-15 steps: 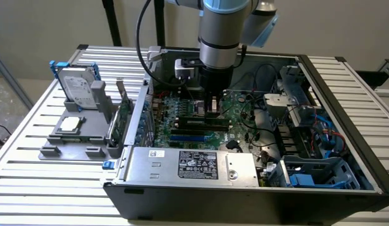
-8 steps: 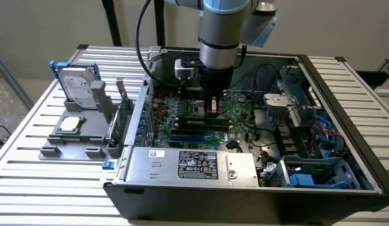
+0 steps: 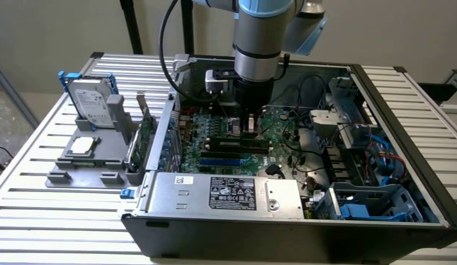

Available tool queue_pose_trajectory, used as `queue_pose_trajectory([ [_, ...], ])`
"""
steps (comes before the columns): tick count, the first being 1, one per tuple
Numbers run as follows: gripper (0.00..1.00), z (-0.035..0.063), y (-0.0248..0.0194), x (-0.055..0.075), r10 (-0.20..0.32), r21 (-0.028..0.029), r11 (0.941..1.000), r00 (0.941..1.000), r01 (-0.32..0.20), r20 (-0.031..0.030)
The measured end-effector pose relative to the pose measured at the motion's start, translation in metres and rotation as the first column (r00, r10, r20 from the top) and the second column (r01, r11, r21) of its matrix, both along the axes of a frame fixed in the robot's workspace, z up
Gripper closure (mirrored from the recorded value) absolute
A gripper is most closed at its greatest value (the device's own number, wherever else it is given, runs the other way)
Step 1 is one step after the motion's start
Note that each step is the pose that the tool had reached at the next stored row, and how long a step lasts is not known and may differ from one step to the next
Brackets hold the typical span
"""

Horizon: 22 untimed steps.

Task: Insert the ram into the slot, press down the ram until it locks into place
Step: 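Insert the ram into the slot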

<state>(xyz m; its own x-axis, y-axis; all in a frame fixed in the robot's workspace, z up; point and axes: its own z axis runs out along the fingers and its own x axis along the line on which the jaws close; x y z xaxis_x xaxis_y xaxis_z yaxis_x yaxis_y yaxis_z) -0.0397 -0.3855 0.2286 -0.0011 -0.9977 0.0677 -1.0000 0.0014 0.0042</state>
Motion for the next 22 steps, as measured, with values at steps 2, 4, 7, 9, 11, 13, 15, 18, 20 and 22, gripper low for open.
queue_pose_trajectory([
  [2,0.87,-0.0004,0.0,-0.0001,0.0,0.0,1.0,1.0,0.0,0.0],
  [4,0.87,-0.0009,0.0,-0.0002,-0.001,0.0,1.0,1.0,0.001,0.0],
  [7,0.87,-0.0015,0.0,-0.0003,-0.001,0.0,1.0,1.0,0.001,0.0001],
  [9,0.87,-0.0019,0.0,-0.0004,-0.001,0.0,1.0,1.0,0.001,0.0],
  [11,0.87,-0.0024,0.0,-0.0004,-0.002,0.0,1.0,1.0,0.002,0.0],
  [13,0.87,-0.0029,0.0,-0.0004,-0.002,0.0001,1.0,1.0,0.002,0.0],
  [15,0.87,-0.0036,0.0,-0.0004,-0.002,0.0,1.0,1.0,0.002,0.0001],
  [18,0.87,-0.0045,0.0,-0.0004,-0.002,0.0,1.0,1.0,0.002,0.0],
  [20,0.87,-0.005,0.0,-0.0004,-0.002,-0.0001,1.0,1.0,0.002,0.0],
  [22,0.85,-0.0051,0.0,-0.0004,-0.002,-0.0002,1.0,1.0,0.002,-0.0001],
])
